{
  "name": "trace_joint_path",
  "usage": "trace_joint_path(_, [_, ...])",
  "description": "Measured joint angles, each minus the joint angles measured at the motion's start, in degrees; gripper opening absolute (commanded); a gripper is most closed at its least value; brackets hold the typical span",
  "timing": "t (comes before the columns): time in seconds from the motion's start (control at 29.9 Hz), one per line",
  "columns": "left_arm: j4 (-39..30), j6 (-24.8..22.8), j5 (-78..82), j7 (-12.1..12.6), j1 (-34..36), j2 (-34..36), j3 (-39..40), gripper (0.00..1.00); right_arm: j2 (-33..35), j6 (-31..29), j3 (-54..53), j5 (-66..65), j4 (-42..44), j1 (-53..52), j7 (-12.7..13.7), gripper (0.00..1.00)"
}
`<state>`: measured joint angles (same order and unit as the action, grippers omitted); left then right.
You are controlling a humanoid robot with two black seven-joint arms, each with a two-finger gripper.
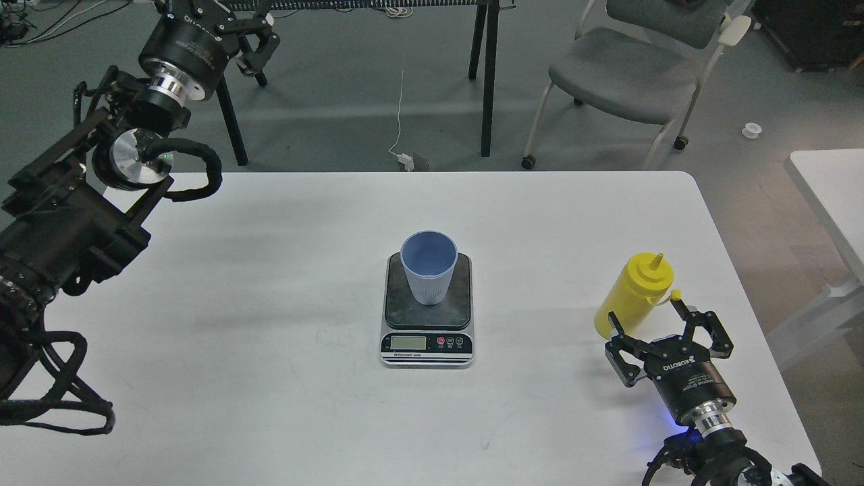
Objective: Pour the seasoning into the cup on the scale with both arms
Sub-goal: 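Move the right gripper to the yellow squeeze bottle and grasp it, then lift the yellow bottle with the right gripper and tip it over the cup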
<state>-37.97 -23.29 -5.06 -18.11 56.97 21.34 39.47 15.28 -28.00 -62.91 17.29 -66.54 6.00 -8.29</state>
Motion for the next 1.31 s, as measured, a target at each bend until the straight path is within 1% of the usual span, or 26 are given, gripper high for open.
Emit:
trace_joint_path(0.13, [-0.04,0.09,0.05,0.08,-0.23,0.02,-0.01,0.99,-1.20,0.00,-0.03,0.10,1.07,-1.25,-0.93,0.96])
trace_joint_path(0.4, [-0.09,0.88,0.07,0.08,-0.77,0.10,-0.25,0.99,-3.03,0.00,-0.02,0.15,5.19,-3.36,-1.28,0.95])
trace_joint_path(0.5, [-0.09,1.10,0.10,0.07,-0.79,0.16,-0.33,0.99,-3.30,0.00,-0.02,0.21,6.15,-4.47,-1.78,0.93])
trace_joint_path(0.67, [-0.15,1.14,0.11,-0.03,-0.79,0.32,-0.31,0.99,-3.82,0.00,0.06,0.38,7.47,-6.35,-3.86,0.88])
trace_joint_path(0.74, [-0.28,1.14,0.11,-0.05,-0.79,0.71,-0.29,0.99,-4.48,0.00,0.41,0.38,8.41,-7.45,-4.22,0.87])
trace_joint_path(0.8, [-0.37,1.15,0.10,-0.09,-0.79,1.11,-0.26,0.99,-5.04,0.00,0.79,0.38,9.49,-8.69,-4.34,0.84])
trace_joint_path(0.9, [-0.43,1.15,0.08,-0.09,-0.85,1.30,-0.25,0.99,-5.74,0.00,1.07,0.38,11.01,-10.45,-4.36,0.74])
trace_joint_path(0.97, [-0.44,1.15,0.06,-0.09,-0.88,1.34,-0.22,0.99,-5.89,0.00,1.10,0.37,11.77,-11.44,-4.37,0.60])
trace_joint_path(1.07, [-0.45,1.15,0.05,-0.09,-0.88,1.41,-0.09,0.99,-5.93,0.00,1.12,0.31,12.15,-12.27,-4.37,0.46])
trace_joint_path(1.1, [-0.46,1.15,0.05,-0.09,-0.88,1.41,-0.04,0.99,-5.93,0.00,1.13,0.30,12.19,-12.41,-4.37,0.44])
trace_joint_path(1.31, [-0.59,1.15,0.05,-0.09,-0.88,1.77,0.04,0.99,-5.80,0.00,0.65,0.12,11.67,-12.59,-4.44,0.39])
